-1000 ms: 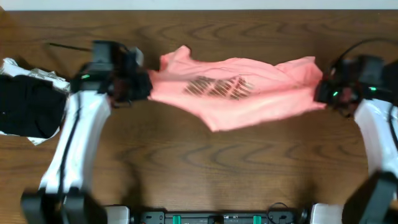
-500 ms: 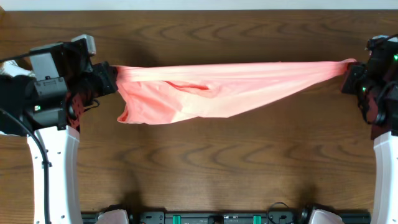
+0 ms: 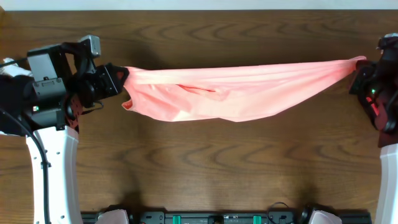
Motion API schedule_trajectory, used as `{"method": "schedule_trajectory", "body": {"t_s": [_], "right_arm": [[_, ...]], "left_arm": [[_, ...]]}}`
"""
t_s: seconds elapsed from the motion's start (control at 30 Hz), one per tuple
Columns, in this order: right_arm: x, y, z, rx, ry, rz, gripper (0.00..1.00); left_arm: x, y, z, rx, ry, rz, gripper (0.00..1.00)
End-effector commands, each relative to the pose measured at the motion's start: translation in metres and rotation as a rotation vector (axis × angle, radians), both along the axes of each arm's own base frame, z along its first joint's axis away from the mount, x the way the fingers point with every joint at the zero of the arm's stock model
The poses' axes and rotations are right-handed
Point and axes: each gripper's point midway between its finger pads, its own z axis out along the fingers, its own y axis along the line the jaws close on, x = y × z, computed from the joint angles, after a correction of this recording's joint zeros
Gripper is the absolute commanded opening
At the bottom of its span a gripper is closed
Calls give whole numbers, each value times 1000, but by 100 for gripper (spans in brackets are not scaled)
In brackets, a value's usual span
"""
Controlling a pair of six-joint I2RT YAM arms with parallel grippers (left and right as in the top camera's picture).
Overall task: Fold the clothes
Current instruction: 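Lift the shirt with both grippers and stretch it taut sideways, then lower the stretched shirt back onto the table with both grippers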
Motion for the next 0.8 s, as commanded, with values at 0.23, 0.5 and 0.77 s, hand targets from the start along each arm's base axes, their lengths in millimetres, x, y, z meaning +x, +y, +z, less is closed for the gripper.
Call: {"method": "schedule_trajectory", "body": {"t_s": [0.23,0.5,0.77], "right_arm": [[-31,0,67,-13,-46,-46,1],[-34,-10,79,1,-50,-133,1],[21,-27,3,56,159,-129,1]], "left_arm": [[-42,-18,36,-38,-78,-71,6],[-49,2,54,89,-164,44,6],[10,13,16,54,-75,78,6]]}}
